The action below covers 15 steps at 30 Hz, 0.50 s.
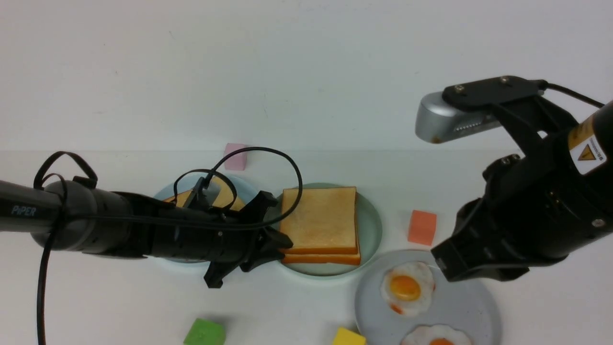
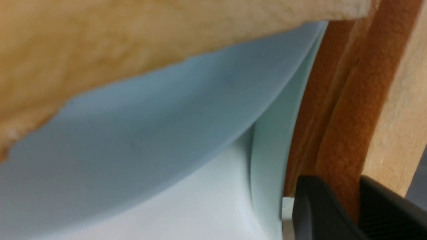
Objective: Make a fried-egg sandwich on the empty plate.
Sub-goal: Use the left arm to place a slice of bread on the fried egg in the middle
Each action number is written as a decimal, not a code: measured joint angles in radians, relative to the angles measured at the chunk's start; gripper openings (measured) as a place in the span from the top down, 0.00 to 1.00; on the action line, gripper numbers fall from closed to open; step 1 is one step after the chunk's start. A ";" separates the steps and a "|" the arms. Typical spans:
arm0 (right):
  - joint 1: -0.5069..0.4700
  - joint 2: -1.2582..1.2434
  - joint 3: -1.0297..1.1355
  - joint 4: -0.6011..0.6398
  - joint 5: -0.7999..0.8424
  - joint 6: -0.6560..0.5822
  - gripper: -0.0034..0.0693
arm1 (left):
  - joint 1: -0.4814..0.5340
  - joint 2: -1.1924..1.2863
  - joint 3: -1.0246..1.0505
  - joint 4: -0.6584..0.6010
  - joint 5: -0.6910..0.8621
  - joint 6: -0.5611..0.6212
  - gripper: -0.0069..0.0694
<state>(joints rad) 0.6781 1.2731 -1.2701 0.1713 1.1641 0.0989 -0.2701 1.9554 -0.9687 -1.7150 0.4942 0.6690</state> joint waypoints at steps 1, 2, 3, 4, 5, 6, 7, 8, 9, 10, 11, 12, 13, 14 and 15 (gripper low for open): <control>0.000 0.000 0.000 0.000 0.000 0.000 0.86 | 0.000 0.000 0.000 0.000 0.003 0.000 0.71; 0.000 0.000 0.000 0.000 0.000 0.000 0.86 | 0.000 0.000 0.000 0.000 0.003 -0.001 0.68; 0.000 0.000 0.000 0.000 0.000 0.000 0.86 | 0.000 0.000 0.000 0.000 0.006 -0.001 0.64; 0.000 0.000 0.000 0.000 0.000 0.000 0.86 | 0.000 0.000 0.000 0.000 0.007 -0.001 0.64; 0.000 0.000 0.000 0.000 0.000 0.000 0.86 | 0.000 0.000 0.000 0.000 0.012 -0.002 0.58; 0.000 0.000 0.000 0.000 0.001 0.000 0.85 | 0.000 0.000 0.000 0.000 0.017 -0.002 0.54; 0.000 0.000 0.000 0.000 0.003 0.000 0.85 | 0.000 0.000 0.000 0.000 0.020 -0.002 0.51; 0.000 0.000 0.000 0.000 0.005 0.000 0.85 | 0.000 0.000 0.000 -0.001 0.025 -0.002 0.48; 0.000 0.000 0.000 0.000 0.007 0.000 0.85 | 0.000 0.000 0.000 -0.001 0.026 -0.002 0.47; 0.000 0.000 0.000 0.000 0.009 0.000 0.85 | 0.000 0.000 -0.001 -0.003 0.031 -0.002 0.44; 0.000 0.000 0.000 0.000 0.011 0.000 0.85 | 0.000 0.000 -0.003 -0.003 0.032 -0.002 0.42; 0.000 0.000 0.000 0.000 0.012 0.000 0.85 | 0.000 0.000 -0.003 -0.003 0.032 -0.002 0.42; 0.000 0.000 0.000 0.000 0.014 0.000 0.84 | 0.000 -0.001 -0.004 -0.003 0.032 -0.001 0.41; 0.000 0.000 0.000 0.000 0.016 0.000 0.84 | 0.000 -0.001 -0.004 -0.003 0.032 0.001 0.41; 0.000 0.000 0.000 0.000 0.018 0.000 0.84 | 0.000 -0.005 -0.004 -0.003 0.027 0.012 0.41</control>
<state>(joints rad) 0.6781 1.2731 -1.2701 0.1713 1.1824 0.0989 -0.2701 1.9507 -0.9729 -1.7182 0.5213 0.6806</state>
